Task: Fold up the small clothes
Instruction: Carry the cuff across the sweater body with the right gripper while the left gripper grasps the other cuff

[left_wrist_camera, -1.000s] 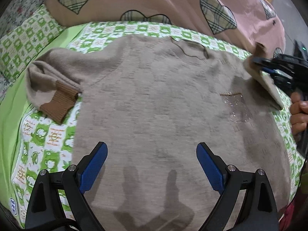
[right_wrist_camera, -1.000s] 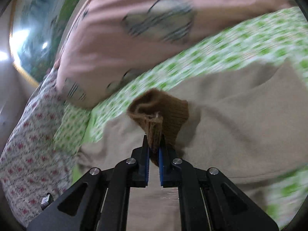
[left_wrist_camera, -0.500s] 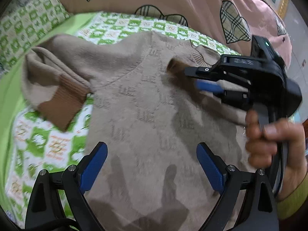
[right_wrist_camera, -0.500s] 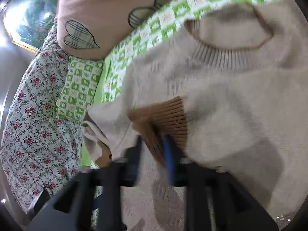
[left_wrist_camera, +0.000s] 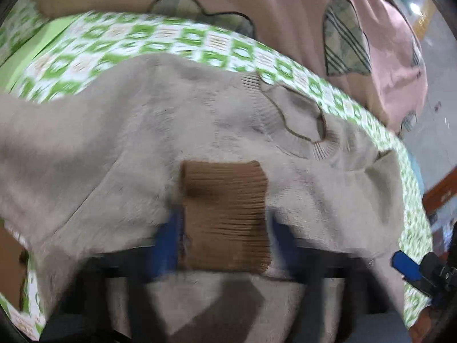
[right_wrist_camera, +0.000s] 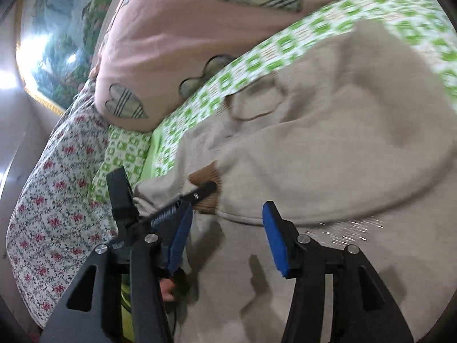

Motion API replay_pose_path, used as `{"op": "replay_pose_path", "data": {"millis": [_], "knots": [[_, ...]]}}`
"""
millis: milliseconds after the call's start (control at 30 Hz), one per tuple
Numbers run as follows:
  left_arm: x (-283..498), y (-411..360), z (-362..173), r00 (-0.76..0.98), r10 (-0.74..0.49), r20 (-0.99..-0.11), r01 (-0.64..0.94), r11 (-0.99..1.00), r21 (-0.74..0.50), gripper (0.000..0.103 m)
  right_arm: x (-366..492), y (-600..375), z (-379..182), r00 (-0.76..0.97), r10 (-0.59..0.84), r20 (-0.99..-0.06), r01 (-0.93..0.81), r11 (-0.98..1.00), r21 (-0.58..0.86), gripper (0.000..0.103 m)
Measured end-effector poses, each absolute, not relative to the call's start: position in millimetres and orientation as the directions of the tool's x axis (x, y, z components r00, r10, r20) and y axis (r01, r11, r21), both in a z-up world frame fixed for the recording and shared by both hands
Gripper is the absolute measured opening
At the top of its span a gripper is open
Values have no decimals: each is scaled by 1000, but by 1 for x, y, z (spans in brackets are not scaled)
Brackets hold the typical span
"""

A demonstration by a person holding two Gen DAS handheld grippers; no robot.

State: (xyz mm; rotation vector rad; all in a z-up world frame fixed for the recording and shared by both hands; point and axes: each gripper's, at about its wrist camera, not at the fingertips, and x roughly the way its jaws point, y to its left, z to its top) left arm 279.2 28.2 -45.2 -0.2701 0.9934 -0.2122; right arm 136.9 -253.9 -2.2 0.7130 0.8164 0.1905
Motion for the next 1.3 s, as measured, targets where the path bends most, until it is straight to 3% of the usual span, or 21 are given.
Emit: {"op": "replay_pose_path", "data": {"millis": [33, 200, 400, 700, 733, 767, 800, 900, 1033, 1133, 1200, 1267, 1300], "knots": [[279, 25, -43, 525, -316, -790, 80, 943, -324, 10, 132, -259, -2, 687, 399, -607, 124, 759, 639, 53], [257, 46, -7, 667, -241, -705, 82, 964, -252, 9, 111, -307, 7, 714, 265, -649, 220, 795, 566, 53], [263, 68, -22, 636, -220, -740, 29, 965, -262, 9, 123, -366, 6, 712, 72, -698, 372, 805, 462, 53], [247, 65, -40, 605, -212, -768, 4, 965, -264, 10, 204, -393, -29, 584, 50, -810, 379, 866, 326, 55], [246, 64, -40, 606, -210, -767, 5, 965, -261, 9, 208, -390, -33, 569, 46, -821, 371, 877, 307, 52], [246, 63, -38, 610, -212, -763, 7, 965, -262, 9, 208, -387, -32, 574, 32, -818, 349, 894, 280, 12], [246, 62, -34, 617, -218, -756, 13, 963, -267, 9, 207, -387, -27, 585, 27, -811, 329, 906, 268, 10], [245, 57, -19, 652, -232, -722, 35, 960, -277, 9, 190, -397, -6, 646, 19, -763, 333, 893, 303, 10], [252, 52, -33, 624, -195, -757, 29, 973, -227, 11, 194, -404, -29, 589, 20, -808, 368, 883, 290, 11], [245, 61, -42, 596, -202, -777, 17, 971, -240, 20, 185, -403, -23, 596, -33, -802, 407, 873, 267, 23], [238, 68, -41, 604, -198, -772, 5, 970, -244, 22, 170, -387, -2, 630, -120, -767, 413, 888, 200, 25], [232, 73, -40, 604, -193, -773, -11, 968, -250, 22, 160, -365, 8, 682, -61, -729, 332, 914, 234, 29], [228, 76, -40, 603, -189, -775, -23, 967, -254, 22, 159, -355, 5, 687, 9, -727, 274, 923, 270, 37]]}}
